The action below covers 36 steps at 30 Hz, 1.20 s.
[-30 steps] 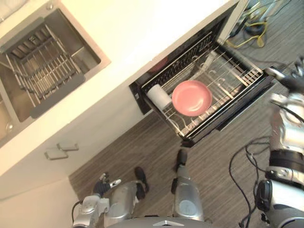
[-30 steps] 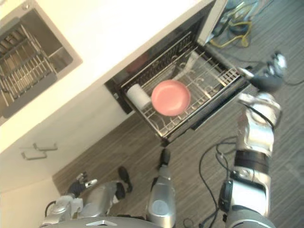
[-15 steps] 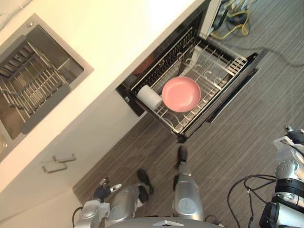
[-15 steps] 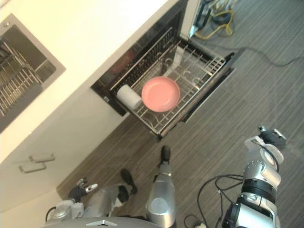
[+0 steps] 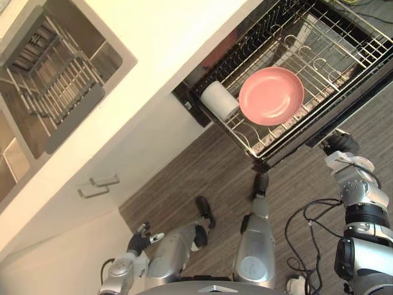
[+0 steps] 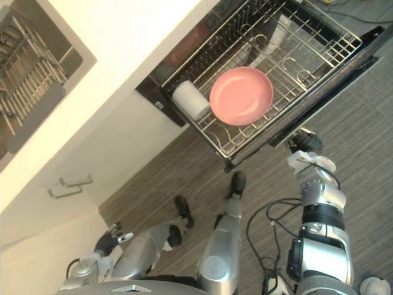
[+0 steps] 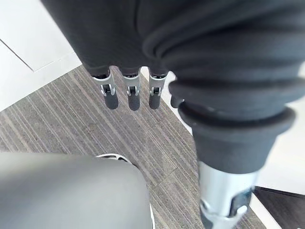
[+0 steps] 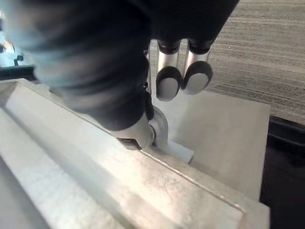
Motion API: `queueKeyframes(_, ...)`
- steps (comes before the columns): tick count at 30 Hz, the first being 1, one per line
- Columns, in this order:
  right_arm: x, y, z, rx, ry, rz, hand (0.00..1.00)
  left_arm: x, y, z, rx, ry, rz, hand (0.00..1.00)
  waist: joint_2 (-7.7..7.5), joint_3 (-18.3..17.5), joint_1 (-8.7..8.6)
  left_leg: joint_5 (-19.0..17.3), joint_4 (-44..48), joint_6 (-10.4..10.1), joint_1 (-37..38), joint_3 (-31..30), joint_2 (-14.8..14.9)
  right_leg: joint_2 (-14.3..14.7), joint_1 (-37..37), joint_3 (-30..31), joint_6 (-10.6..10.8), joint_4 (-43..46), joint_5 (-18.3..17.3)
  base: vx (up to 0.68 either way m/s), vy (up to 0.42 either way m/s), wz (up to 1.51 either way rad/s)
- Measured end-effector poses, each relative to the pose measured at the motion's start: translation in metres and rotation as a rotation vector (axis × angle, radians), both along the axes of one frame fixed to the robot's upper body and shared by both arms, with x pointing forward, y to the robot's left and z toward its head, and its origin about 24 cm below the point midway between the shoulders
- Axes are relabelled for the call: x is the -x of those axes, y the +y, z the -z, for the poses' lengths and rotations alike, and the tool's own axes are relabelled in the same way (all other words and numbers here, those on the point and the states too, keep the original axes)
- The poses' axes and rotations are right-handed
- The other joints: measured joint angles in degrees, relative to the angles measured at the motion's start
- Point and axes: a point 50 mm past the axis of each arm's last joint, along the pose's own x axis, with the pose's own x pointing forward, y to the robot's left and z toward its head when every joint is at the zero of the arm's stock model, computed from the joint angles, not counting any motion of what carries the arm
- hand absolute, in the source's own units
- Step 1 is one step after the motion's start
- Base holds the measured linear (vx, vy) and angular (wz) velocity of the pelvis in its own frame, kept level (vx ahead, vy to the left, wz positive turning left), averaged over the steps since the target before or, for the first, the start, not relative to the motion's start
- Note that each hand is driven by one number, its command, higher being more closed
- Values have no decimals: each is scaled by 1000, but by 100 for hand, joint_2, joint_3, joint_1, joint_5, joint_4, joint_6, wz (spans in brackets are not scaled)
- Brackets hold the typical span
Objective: Walk over to the sink, pick up the cup, carry it to the dishwasher, place the cup inside the dishwasher, then close the dishwasher door
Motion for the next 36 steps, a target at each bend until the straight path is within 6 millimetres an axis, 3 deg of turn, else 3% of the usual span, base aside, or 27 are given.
queueKeyframes(5,-21,18,-11,151,113,-109,100,-3,-8,-1,45,-17,-4,0,91,28,113,283,-141,-30,-65,-474,-10,-44,142,-469,-55,27,-39,-67,-44,47)
queueKeyframes(11,-51,25,-53,299,168,-135,100,-3,-12,-2,156,-27,-64,0,117,10,489,865,-674,-159,-107,-1166,8,-77,196,-1179,-225,220,-154,-89,-64,59)
queueKeyframes(19,-62,10,-112,405,154,88,100,5,-13,-2,284,-35,-50,0,193,-23,976,1329,-994,-249,-294,-1903,23,-283,78,-1927,-279,882,-517,-45,-54,49)
queueKeyframes(20,-65,14,-127,418,98,107,0,14,-14,3,292,-1,-41,0,193,-25,1029,1346,-993,-254,-336,-1913,15,-329,-2,-1931,-282,974,-558,9,-106,9)
queueKeyframes(22,-67,18,-142,470,62,155,0,27,-14,7,297,37,-38,0,201,-29,1077,1364,-983,-250,-364,-1936,10,-360,-33,-1959,-260,1055,-607,22,-110,12)
queueKeyframes(25,-65,14,-141,585,97,269,0,30,-15,7,291,45,-17,0,193,-35,1094,1390,-965,-222,-354,-1995,4,-420,-38,-2027,-222,1244,-723,34,-127,12)
queueKeyframes(28,-64,13,-143,706,120,347,0,32,-16,7,292,35,-6,0,215,-59,1052,1381,-939,-232,-329,-1980,-12,-462,-44,-2010,-200,1326,-771,22,-119,-4)
queueKeyframes(32,-58,14,-166,888,-28,474,0,34,-16,7,301,32,-6,0,218,-62,883,1285,-872,-226,-203,-1837,12,-421,35,-1883,-212,1289,-762,3,-116,-18)
queueKeyframes(36,-44,22,-145,982,-189,441,0,33,-14,5,301,14,-23,0,208,-56,736,1056,-778,-273,170,-1723,154,-169,566,-1874,-254,918,-711,19,-116,-16)
